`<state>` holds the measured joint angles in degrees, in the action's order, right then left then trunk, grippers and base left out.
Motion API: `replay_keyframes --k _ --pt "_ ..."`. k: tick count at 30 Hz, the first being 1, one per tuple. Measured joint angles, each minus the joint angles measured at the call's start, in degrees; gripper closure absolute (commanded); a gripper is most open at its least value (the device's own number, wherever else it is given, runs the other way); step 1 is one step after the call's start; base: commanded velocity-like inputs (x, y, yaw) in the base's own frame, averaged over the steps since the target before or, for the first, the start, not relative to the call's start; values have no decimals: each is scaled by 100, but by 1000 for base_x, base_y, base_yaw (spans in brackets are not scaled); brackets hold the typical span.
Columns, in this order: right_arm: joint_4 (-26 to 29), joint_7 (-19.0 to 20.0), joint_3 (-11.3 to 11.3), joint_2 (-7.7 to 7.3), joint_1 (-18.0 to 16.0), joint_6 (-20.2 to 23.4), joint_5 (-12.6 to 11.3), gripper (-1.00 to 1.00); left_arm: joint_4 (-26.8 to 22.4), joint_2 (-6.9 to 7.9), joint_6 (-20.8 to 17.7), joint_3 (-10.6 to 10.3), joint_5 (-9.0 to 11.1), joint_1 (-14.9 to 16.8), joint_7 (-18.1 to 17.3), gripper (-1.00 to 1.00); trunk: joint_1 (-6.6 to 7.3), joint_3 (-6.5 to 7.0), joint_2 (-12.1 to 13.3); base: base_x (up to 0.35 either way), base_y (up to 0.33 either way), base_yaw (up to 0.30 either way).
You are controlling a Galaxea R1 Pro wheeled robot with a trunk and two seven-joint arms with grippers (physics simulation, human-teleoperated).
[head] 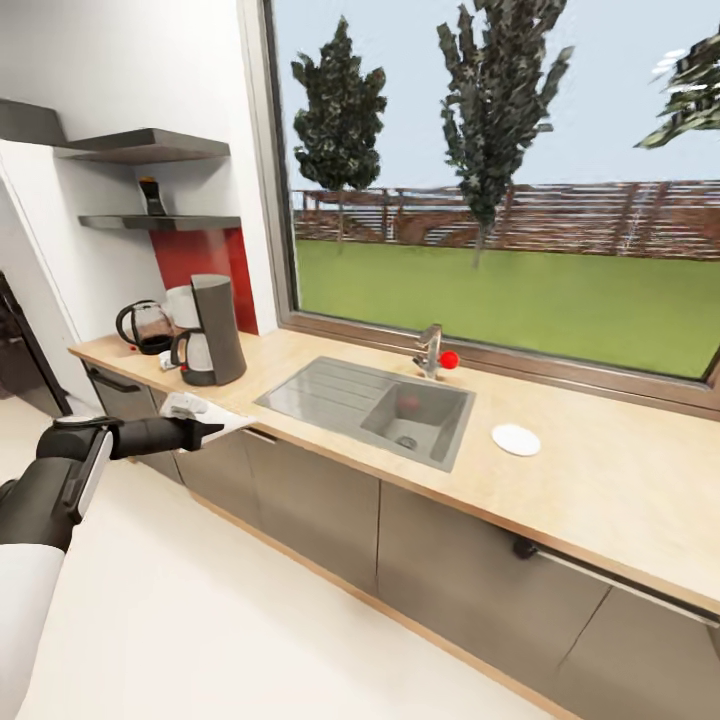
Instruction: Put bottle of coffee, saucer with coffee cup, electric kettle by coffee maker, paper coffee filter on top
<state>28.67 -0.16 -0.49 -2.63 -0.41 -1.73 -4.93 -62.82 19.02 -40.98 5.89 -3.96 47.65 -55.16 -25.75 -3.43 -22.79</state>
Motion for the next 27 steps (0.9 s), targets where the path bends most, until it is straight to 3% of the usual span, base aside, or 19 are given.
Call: replay_keyframes --k 27 --pt "5 0 3 0 0 -2 0 -100 0 8 0 5 -8 -8 1 100 0 -137 0 0 0 231"
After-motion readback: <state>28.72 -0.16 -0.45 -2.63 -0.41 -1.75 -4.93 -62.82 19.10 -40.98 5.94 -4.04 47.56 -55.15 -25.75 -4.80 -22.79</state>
